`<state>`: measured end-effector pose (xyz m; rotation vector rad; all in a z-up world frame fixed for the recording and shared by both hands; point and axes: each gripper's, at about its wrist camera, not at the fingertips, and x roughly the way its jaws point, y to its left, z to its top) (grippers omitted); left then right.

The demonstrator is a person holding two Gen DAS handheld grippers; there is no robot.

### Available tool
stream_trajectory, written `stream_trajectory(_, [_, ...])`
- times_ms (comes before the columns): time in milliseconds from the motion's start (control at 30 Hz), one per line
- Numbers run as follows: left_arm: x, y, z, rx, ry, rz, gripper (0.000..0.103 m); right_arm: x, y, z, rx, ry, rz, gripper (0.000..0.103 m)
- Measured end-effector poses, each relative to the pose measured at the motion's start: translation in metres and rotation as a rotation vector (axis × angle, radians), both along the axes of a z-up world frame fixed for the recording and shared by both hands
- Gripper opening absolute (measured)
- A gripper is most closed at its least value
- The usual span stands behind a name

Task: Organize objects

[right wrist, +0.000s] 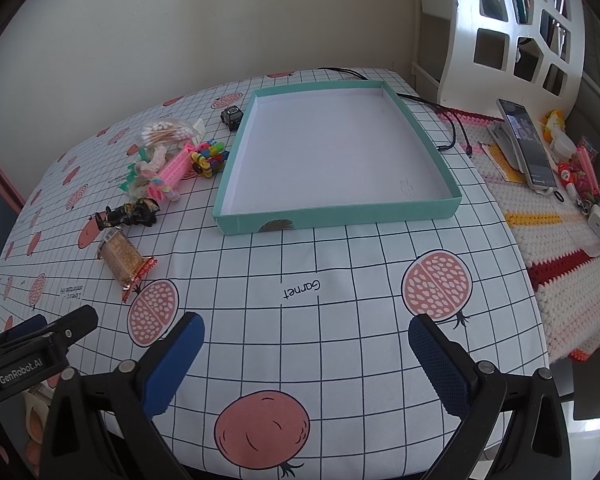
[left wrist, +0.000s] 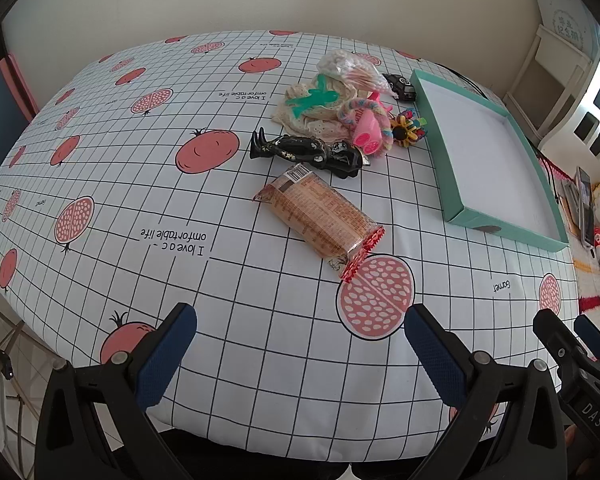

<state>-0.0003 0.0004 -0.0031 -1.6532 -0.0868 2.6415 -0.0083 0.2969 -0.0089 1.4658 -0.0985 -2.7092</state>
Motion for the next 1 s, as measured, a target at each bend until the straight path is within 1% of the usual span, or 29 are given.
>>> stream_trajectory(467, [0.001, 0.000, 0.001, 0.003, -0.001, 0.002, 0.103, 0.000, 0.000, 0.000, 0.000, 0.000, 0.000, 0.103])
stream_trajectory(633, [-0.001, 0.001, 0.004, 0.034, 0.002, 0.001, 0.103, -0.001, -0.001, 0.003, -0.010, 0.008, 0.003, 0.103])
stream_trajectory(800, [-0.010, 0.000, 0.009, 0.051, 0.007, 0.005, 0.103, -0.004, -0.008, 0.014, -0.029, 0.029, 0.036, 0.103])
stream_trajectory(933, [-0.025, -0.008, 0.018, 0.084, 0.027, 0.034, 0.103, -0.013, -0.019, 0.026, -0.040, 0.049, 0.073, 0.103])
stream_trajectory(1000, [-0.035, -0.014, 0.022, 0.090, 0.019, 0.046, 0.103, -0.019, -0.028, 0.032, -0.028, 0.064, 0.100, 0.103])
